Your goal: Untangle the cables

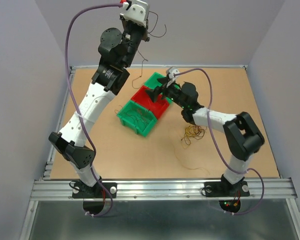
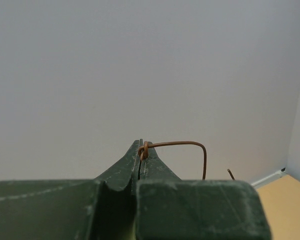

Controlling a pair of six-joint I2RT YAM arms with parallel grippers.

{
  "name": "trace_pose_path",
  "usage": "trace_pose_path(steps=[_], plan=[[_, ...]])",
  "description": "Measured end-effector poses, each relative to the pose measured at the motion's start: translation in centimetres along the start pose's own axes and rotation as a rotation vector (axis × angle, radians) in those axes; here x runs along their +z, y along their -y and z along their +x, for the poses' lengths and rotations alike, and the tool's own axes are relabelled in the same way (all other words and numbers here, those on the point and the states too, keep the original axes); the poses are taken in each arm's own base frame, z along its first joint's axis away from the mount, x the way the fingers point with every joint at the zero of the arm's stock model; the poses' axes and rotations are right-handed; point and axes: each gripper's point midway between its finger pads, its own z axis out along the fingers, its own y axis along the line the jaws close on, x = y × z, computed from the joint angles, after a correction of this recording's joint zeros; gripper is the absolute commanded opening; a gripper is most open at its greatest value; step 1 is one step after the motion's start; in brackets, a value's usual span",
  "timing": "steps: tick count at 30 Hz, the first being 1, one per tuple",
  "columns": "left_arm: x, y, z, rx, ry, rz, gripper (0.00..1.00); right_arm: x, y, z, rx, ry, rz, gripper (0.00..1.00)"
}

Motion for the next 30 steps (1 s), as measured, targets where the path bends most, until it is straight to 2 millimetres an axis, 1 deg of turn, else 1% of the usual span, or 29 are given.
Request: trace_pose_path(steps=[1,2,5,6,7,8,9,11,14,17,19,21,22,24,25,26,27,28,29,30], plan=[[0.0,0.1,0.3,0.002,-0.007,0.001,0.00,1.5,-0.1,0.1,0.002,0.011,-0.027,1.00],[0.0,0.1,0.7,0.004,-0.015,0.003,0.00,3.4,-0.2,0.1,0.000,0.028,-0.062,1.00],[0.0,0.1,1.2,0.006,-0.027,0.003,0.00,7.4,-1.2,0.1,0.019,0.064,-0.175,1.00],[0.0,0.1,1.3,0.007,-0.029,0.003,0.00,8.0,-1.5,0.2,0.022,0.071,-0.203,1.00],[0.0,0.1,1.5,0.007,-0.032,0.003,0.00,8.6,-1.8,0.2,0.029,0.085,-0.228,0.95],[0.0,0.2,1.8,0.006,-0.038,0.004,0.00,9.0,-2.1,0.3,0.038,0.099,-0.252,0.75],[0.0,0.3,2.1,0.003,-0.043,0.005,0.00,9.3,-2.1,0.5,0.048,0.106,-0.258,0.52],[-0.1,0.6,2.9,-0.006,-0.059,0.011,0.00,9.6,-2.0,0.7,0.064,0.120,-0.255,0.01],[-0.2,1.0,4.1,-0.021,-0.087,0.024,0.00,10.0,-1.3,0.5,0.080,0.140,-0.219,0.01],[-0.3,1.2,5.4,-0.027,-0.111,0.022,0.00,9.7,-0.2,0.1,0.081,0.154,-0.186,0.01],[-0.7,1.0,6.9,-0.033,-0.140,0.018,0.00,8.9,0.2,0.1,0.081,0.151,-0.171,0.01],[-1.2,0.7,8.9,-0.050,-0.181,0.022,0.00,7.2,0.3,0.6,0.080,0.125,-0.164,0.01],[-1.4,0.2,10.0,-0.058,-0.198,0.020,0.00,6.6,0.3,0.8,0.082,0.116,-0.168,0.01],[-2.1,-0.7,12.6,-0.074,-0.238,0.026,0.00,5.6,0.1,0.9,0.081,0.106,-0.186,0.01],[-2.9,-1.3,14.5,-0.077,-0.271,0.028,0.00,5.4,-0.1,1.0,0.080,0.103,-0.199,0.01],[-3.3,-1.7,15.7,-0.073,-0.285,0.024,0.00,5.2,-0.2,1.0,0.079,0.099,-0.217,0.01],[-4.2,-2.2,17.6,-0.071,-0.307,0.016,0.00,5.1,-0.4,1.2,0.078,0.094,-0.232,0.00],[-5.4,-2.2,19.8,-0.069,-0.336,0.021,0.00,5.1,-0.5,1.5,0.079,0.088,-0.253,0.01],[-7.0,-1.8,22.5,-0.070,-0.365,0.032,0.00,5.1,-0.7,1.9,0.085,0.083,-0.280,0.01],[-8.2,-1.3,24.4,-0.071,-0.397,0.045,0.00,5.3,-0.7,2.4,0.090,0.075,-0.294,0.01]])
